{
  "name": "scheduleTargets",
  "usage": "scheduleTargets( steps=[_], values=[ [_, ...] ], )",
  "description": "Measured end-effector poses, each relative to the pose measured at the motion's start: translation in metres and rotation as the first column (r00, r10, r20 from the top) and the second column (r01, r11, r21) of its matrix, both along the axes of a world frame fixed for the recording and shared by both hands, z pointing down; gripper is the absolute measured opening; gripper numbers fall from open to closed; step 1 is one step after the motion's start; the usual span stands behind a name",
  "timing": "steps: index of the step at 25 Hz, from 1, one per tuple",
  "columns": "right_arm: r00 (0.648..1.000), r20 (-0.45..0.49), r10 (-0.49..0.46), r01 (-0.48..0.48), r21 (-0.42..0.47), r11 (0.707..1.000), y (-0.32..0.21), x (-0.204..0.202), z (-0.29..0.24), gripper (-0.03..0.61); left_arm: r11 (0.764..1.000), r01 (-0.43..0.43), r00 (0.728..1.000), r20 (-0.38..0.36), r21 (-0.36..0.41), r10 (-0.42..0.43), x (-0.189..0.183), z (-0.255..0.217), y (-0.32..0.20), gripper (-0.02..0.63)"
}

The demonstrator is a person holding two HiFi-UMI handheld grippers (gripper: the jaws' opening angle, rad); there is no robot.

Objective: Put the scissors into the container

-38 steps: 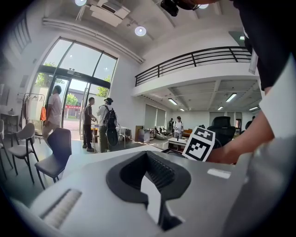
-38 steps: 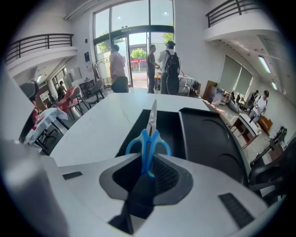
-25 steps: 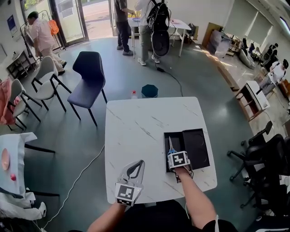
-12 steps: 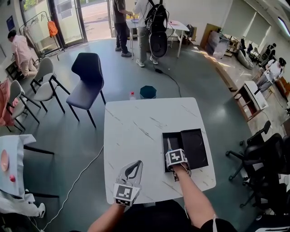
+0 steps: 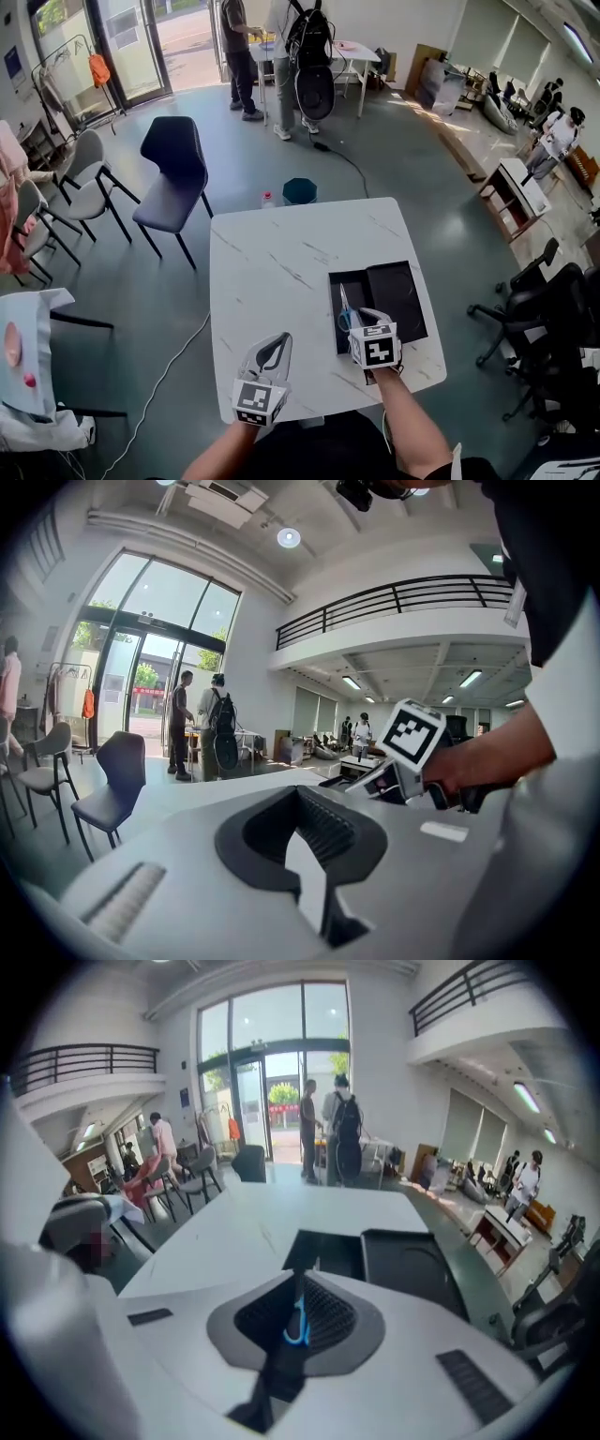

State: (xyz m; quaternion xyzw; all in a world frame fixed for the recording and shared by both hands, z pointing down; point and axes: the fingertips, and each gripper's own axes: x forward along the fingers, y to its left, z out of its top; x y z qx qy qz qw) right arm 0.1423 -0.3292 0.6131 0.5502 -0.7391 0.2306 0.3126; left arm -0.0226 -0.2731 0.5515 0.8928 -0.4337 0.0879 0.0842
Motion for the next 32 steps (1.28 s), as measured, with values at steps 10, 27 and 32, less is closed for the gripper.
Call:
scheduleTargets(
  steps=[10, 27, 32],
  values=[
    [0.996, 0.006, -0.085, 0.067, 0.559, 0.826, 0.052, -0.013, -0.118, 0.006, 0.999, 0.000, 1.000, -0.016, 0.033, 0.000, 0.013, -0.021, -0.010, 0.009],
    [0.997, 0.013, -0.080, 0.055, 0.607, 0.793, 0.069, -0.010, -0.135, 0.006, 0.998, -0.031, 0.999, -0.027, 0.054, 0.033, 0.033, -0.036, 0.001, 0.009],
    [0.997, 0.010, -0.079, 0.057, 0.601, 0.797, 0.068, -0.011, -0.134, 0.006, 0.997, -0.044, 0.999, -0.014, 0.058, 0.045, 0.033, -0.033, 0.005, 0.009]
  ],
)
